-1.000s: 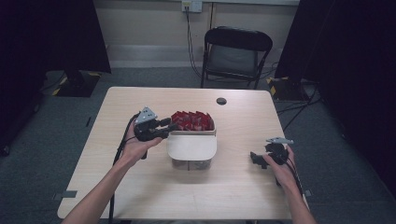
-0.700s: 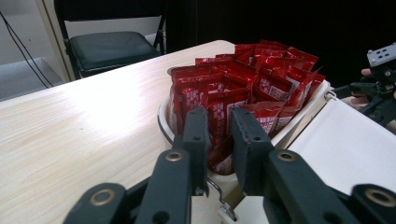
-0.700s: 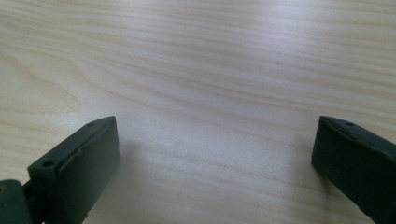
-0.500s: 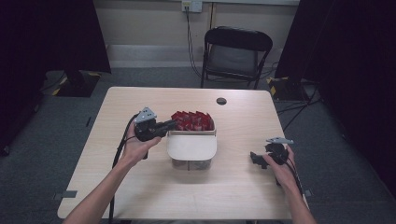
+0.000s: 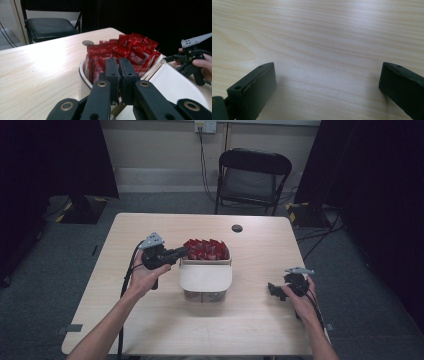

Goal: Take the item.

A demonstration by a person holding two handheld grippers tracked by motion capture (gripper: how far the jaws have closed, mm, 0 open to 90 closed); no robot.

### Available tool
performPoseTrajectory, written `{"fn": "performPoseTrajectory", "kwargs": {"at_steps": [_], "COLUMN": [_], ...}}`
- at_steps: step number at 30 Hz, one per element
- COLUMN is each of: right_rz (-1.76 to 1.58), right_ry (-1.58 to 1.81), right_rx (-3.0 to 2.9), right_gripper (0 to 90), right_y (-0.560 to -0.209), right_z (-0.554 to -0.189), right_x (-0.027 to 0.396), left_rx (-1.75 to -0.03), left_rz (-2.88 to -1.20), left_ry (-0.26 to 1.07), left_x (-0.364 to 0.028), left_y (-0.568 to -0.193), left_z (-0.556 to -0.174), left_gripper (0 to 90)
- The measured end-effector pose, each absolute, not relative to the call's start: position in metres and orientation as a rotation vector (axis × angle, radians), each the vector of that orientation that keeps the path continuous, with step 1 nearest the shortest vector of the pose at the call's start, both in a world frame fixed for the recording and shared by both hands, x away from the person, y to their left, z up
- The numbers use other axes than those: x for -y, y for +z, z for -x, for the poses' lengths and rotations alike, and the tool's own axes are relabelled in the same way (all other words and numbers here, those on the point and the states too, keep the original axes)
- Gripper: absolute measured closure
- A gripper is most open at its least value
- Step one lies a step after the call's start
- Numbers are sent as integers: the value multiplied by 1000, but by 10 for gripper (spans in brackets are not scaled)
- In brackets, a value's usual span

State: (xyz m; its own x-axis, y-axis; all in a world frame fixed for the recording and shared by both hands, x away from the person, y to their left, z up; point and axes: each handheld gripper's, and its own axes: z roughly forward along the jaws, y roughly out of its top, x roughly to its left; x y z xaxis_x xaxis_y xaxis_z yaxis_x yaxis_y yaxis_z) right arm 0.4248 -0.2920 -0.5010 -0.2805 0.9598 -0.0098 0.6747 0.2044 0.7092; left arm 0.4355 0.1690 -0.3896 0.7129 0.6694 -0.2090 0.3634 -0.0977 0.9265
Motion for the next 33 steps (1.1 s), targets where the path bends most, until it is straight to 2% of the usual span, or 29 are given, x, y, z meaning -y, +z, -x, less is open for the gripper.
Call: {"fn": "performPoseTrajectory", "kwargs": {"at_steps": [33], "right_rz": [-1516], "right_ry": [836], "right_rx": [-2031], "right_gripper": [5], "right_y": [-501], "right_z": [-425], "right_x": [292], "left_rx": [-779], "left_rz": [-1681], "left_ry": [299], "left_x": [-172], "left_y": [-368], "left_z": [-431], "left_gripper": [874]}}
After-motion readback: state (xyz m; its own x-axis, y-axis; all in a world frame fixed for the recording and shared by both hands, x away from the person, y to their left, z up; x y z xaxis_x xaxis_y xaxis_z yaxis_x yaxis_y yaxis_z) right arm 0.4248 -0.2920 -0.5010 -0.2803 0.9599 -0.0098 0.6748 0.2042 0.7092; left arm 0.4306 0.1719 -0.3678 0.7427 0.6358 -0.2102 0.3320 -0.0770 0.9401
